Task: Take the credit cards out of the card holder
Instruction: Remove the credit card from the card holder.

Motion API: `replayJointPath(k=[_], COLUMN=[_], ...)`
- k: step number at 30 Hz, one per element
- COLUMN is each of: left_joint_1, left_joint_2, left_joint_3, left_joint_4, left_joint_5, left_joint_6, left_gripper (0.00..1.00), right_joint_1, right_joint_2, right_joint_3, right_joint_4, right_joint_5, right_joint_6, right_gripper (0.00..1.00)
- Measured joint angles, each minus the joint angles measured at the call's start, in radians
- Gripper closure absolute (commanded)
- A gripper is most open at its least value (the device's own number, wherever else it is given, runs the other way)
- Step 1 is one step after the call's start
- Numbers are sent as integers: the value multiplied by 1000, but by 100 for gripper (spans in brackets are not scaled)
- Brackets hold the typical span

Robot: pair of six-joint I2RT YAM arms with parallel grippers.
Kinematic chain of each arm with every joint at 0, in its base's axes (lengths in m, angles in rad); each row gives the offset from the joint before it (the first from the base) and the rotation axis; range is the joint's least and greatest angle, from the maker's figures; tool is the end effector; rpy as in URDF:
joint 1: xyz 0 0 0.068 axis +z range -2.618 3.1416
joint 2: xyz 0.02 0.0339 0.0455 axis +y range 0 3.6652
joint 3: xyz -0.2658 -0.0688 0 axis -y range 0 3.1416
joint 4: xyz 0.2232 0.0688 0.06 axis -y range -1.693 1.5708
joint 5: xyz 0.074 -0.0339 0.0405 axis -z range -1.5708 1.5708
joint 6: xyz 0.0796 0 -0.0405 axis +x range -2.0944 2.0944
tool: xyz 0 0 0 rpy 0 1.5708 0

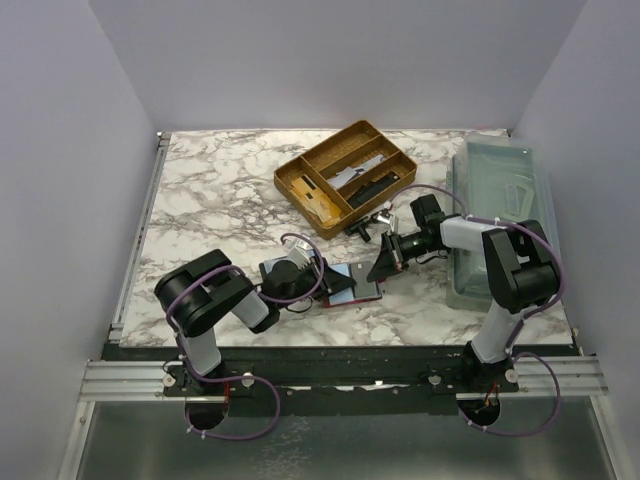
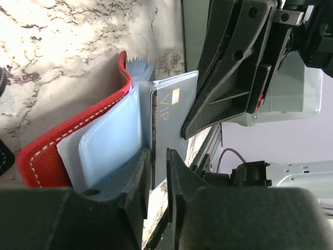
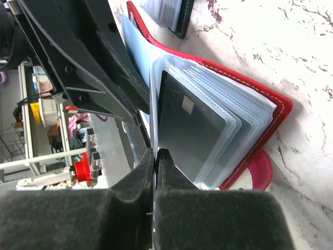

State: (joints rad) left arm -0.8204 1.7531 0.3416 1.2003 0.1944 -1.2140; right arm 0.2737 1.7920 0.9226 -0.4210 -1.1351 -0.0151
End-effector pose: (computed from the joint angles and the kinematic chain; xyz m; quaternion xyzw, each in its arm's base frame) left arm 0.2012 -0.2384 0.1322 -0.0915 0.7710 -0.5719 0.2647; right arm 0.2674 0.1500 0.1376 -0.1945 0.8154 0.5430 0.0482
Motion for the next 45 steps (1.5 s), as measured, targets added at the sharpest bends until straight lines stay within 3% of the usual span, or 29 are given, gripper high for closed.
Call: replayJointPath(k=[7, 11, 14, 20, 26, 38, 41, 45], left_joint_1=[0, 0, 0, -1, -5, -6, -6, -6], left_joint_2=[32, 50, 52, 48, -6, -36, -64, -138], left_joint_3=[-7, -11, -21, -31, -60, -128, -128, -123], left_joint_4=[26, 48, 64, 103, 127, 155, 133, 39], left_joint_5=[-4, -5, -5, -4, -10, -13, -20, -31], left_joint_6=[-6, -16, -21, -24, -12, 25, 33, 64], left_gripper=[87, 100, 100, 100, 100, 100, 97, 85], right_joint_1=[13, 16, 20, 34, 48, 48, 48, 48], right_joint_2=[7, 10, 15, 15, 13, 2, 3, 3], right_joint_3=[6, 8, 11, 19, 25, 42, 42, 42], right_joint_4=[-2, -4, -8, -19, -31, -60, -68, -69], right_joint_5=[16, 22, 24, 34, 50, 43, 43, 43], right_joint_6=[0, 0, 0, -5, -24, -71, -77, -84], right_gripper=[100, 100, 95, 69, 55, 52, 52, 54])
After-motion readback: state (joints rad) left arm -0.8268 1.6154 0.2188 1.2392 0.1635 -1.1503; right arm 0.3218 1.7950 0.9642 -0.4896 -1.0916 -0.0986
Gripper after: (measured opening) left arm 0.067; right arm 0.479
